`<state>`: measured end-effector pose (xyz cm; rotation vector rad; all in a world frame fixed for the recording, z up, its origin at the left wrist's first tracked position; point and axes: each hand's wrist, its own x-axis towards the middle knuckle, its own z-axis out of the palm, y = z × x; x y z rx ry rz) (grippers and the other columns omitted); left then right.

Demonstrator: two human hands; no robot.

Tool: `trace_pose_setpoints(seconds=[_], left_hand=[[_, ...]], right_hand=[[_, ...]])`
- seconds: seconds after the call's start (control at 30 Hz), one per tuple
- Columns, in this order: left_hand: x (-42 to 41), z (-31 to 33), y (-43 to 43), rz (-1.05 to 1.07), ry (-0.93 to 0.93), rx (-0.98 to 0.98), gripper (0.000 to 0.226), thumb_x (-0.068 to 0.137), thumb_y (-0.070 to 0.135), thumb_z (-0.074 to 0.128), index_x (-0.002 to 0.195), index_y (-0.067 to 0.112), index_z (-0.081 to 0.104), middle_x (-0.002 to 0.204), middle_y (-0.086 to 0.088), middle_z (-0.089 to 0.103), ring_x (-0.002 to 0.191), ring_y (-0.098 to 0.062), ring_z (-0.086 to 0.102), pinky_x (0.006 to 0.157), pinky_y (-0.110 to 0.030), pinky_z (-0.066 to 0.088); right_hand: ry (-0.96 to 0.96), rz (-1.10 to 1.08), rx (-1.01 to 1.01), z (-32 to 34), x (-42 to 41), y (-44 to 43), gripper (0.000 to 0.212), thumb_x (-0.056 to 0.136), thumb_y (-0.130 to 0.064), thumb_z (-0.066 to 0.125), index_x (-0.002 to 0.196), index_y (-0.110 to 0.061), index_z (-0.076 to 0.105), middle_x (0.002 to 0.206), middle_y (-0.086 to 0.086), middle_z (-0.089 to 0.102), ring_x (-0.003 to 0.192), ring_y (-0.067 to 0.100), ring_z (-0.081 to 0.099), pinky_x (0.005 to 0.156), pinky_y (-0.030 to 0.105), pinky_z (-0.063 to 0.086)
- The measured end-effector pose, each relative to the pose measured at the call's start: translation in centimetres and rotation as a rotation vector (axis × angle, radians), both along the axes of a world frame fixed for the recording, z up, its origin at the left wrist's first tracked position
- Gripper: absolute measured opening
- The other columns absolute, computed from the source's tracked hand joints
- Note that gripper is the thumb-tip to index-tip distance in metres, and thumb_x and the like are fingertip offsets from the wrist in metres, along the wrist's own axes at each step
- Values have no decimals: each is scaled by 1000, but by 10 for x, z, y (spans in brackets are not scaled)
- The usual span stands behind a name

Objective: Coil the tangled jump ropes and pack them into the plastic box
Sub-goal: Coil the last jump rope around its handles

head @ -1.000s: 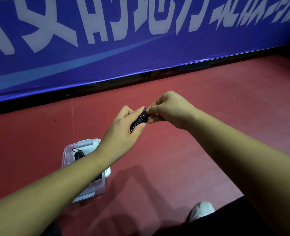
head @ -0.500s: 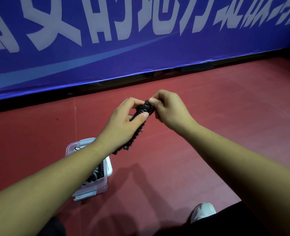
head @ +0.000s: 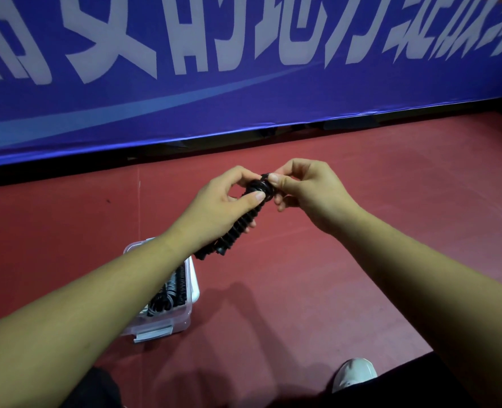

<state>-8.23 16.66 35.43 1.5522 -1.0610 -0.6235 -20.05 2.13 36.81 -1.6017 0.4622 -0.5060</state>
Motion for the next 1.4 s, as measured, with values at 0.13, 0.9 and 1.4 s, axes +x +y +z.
trace_pose_setpoints(seconds=[0.13,0.9,1.4], left_hand=[[7,3,5,-4,-79,32,21,92,16,69,108,26,63,80,0,72,65,-29,71,63,-40,59],[36,-10,36,-18,-304,228,47,84,35,77,126,40,57,122,10,60,96,-16,69,86,-33,57],[147,-52,114,-19,217,477,52,70,28,79,113,3,62,100,-19,73,84,-21,67,69,-21,54]], right_hand=[[20,5,98,-1,3,6,15,93,-10,66,83,-1,59,61,9,61,55,18,61,55,28,53],[325,-176,-852,-15,39,13,32,100,-16,48,80,7,59,79,24,64,78,41,62,73,44,44],[247,84,-295,-78,170,71,31,91,-24,69,116,-7,63,95,7,64,85,26,69,84,47,58]])
